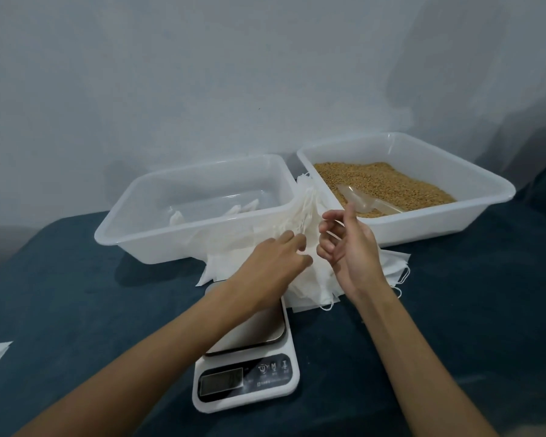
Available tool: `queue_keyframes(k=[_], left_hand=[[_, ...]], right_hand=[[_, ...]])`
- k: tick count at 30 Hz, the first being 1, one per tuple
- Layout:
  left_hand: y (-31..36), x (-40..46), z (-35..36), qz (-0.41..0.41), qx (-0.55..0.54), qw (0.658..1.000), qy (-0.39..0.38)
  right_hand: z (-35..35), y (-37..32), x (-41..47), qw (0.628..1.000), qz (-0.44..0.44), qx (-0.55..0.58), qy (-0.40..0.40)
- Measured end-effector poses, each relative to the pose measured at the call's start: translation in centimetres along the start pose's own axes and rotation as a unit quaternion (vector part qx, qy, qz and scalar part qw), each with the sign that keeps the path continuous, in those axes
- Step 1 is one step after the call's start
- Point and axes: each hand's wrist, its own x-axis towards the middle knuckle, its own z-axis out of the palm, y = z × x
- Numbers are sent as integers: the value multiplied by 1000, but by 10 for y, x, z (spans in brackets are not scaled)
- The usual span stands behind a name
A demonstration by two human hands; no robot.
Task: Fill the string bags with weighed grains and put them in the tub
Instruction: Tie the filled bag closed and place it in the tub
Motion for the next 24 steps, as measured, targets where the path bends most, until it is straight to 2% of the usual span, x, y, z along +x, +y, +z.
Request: queue_keyframes(k=[4,9,10,12,14,16,17,20,21,22,24], left_hand=[[6,8,-1,17,22,999,-40],[9,13,2,36,49,998,24],[6,12,2,30,20,998,42],[-1,7,-2,-20,-113,990,87],[-10,-1,-9,-94,-272,950,120],[-20,-12,-13,-166,-400,886,166],[-24,-19,-13,-203,-458,844,191],[-27,-38,-11,-273,-619,692,253],[-25,-43,-8,-285,-643,659,266],[-22,-47,-6,-291,-652,646,271],[-17,-50,-2,-279,-654,652,263]], right_hand=[[-1,0,0,1000,3,-6,3],[-2,-1,1,1000,0,0,8],[-2,-1,1,1000,-1,1,7],[-2,-1,1,1000,-8,0,7],[-2,-1,-1,1000,-20,-10,6],[-1,-2,-3,999,-35,-19,-3],[0,-3,-4,999,-42,-22,-10],[3,-5,-8,997,-54,-26,-46],[5,-4,-10,996,-51,-34,-70],[7,-2,-12,993,-47,-52,-100],[14,5,-17,978,-50,-126,-157]])
